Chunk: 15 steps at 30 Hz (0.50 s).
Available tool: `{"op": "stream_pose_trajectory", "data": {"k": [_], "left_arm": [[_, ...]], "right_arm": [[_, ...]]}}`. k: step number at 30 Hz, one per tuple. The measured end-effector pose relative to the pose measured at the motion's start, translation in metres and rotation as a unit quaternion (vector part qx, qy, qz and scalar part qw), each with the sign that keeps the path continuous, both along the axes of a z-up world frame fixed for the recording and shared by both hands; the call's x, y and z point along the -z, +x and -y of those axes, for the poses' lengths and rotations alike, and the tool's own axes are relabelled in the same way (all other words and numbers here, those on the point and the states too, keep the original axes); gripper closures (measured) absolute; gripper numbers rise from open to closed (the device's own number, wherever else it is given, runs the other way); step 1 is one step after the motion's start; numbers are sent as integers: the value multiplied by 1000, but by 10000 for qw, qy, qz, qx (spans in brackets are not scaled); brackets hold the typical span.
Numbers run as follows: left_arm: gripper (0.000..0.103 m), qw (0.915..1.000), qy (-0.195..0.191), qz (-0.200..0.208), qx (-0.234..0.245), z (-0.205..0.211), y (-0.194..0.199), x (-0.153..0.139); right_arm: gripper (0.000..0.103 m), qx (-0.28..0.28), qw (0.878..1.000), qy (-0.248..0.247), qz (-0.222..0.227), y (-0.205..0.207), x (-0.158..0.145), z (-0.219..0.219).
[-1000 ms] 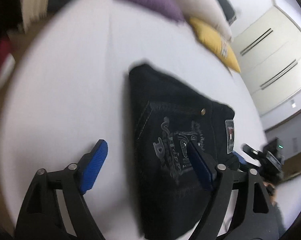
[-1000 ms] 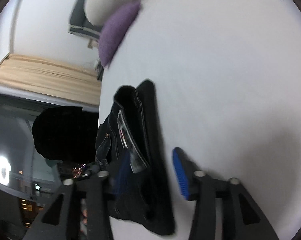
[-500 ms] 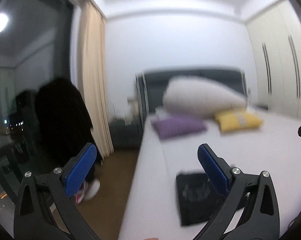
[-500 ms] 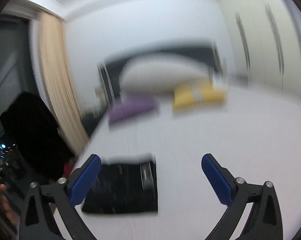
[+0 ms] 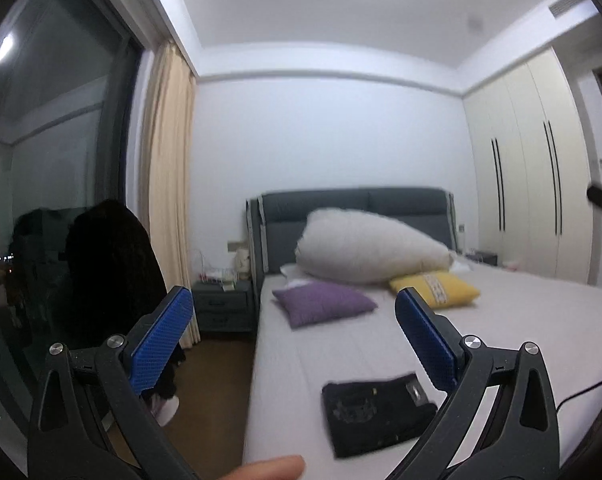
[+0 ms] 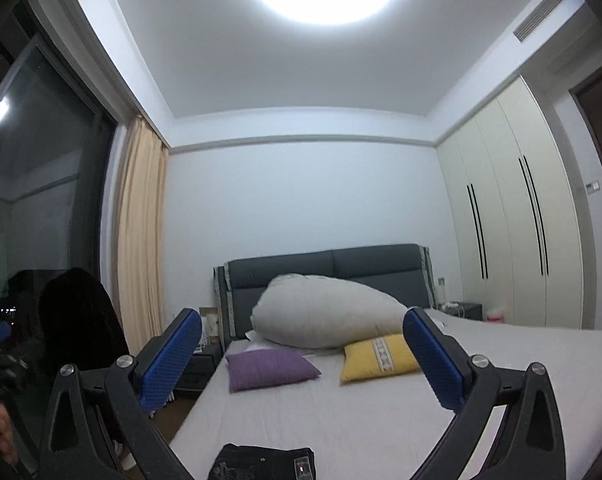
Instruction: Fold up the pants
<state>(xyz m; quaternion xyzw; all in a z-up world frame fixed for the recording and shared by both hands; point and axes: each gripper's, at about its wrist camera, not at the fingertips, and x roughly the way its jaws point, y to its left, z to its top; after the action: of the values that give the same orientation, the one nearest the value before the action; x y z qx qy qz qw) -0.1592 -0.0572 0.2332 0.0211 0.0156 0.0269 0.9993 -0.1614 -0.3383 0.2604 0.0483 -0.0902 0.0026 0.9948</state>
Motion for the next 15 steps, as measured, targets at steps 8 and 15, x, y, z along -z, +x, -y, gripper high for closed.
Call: {"op": "stream_pose_trajectory", "data": {"k": [8, 15], "left_arm": [[0, 9754, -106, -2201, 17, 33, 50, 79], [0, 9453, -300, -3247, -69, 42, 80, 150]], "right_arm": [[0, 432, 9830, -108, -1782, 47, 46, -13], [0, 470, 9495, 127, -3101, 82, 123, -6]]}}
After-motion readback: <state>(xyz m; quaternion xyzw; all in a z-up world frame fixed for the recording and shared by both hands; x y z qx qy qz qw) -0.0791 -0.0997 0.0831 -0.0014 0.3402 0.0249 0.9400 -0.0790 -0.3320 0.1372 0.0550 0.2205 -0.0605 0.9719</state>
